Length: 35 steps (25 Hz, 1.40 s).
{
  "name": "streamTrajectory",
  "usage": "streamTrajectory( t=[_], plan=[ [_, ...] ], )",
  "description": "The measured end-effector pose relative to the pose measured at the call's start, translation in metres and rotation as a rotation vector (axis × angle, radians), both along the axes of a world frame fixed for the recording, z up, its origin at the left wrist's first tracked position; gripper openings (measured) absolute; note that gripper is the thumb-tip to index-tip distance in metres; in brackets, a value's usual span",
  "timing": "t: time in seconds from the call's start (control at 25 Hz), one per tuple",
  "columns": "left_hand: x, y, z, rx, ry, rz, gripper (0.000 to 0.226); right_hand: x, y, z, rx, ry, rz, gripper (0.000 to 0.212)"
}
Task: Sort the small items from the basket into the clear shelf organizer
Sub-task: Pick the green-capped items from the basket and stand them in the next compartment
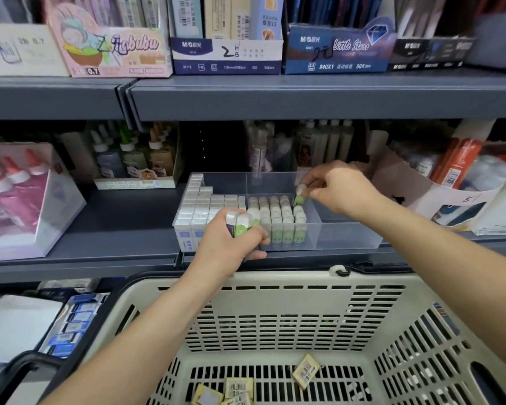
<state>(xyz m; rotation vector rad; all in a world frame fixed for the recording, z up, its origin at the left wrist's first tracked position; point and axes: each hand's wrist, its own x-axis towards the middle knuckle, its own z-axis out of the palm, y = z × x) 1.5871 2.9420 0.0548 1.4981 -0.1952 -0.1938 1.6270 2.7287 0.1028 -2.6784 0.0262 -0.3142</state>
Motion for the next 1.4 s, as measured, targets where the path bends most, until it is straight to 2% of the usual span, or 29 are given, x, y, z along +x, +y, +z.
streamTrajectory(
  t=[0.08,0.28,0.84,1.04,1.16,1.24,1.36,1.4],
  plan=[
    [0.000,0.000,0.000,-0.011,-0.002,-0.010,0.014,0.003,0.003,-0.010,-0.061,0.063,0.017,0.002],
    [0.001,0.001,0.000,0.017,0.004,-0.001,0.017,0.005,0.010,-0.017,-0.209,0.159,0.060,0.022],
    [-0.001,0.001,0.002,-0.005,0.016,-0.005,0.017,0.010,0.011,-0.004,-0.328,0.342,0.154,0.027],
    [0.001,0.001,0.001,-0.039,0.031,-0.005,0.018,0.007,0.014,0.000,-0.384,0.343,0.164,0.026],
    [0.001,0.002,0.001,-0.018,0.020,-0.006,0.019,-0.005,0.021,0.009,-0.421,0.201,0.127,0.025],
    [0.000,0.002,0.002,-0.003,0.006,-0.011,0.020,-0.017,0.029,0.012,-0.277,0.079,0.196,0.021],
    [0.000,0.000,0.002,-0.015,-0.011,-0.016,0.020,-0.039,0.047,0.018,0.229,0.173,0.348,0.017],
    [0.000,0.001,0.001,-0.021,-0.016,-0.018,0.019,-0.045,0.051,0.018,0.322,0.193,0.355,0.014]
  ],
)
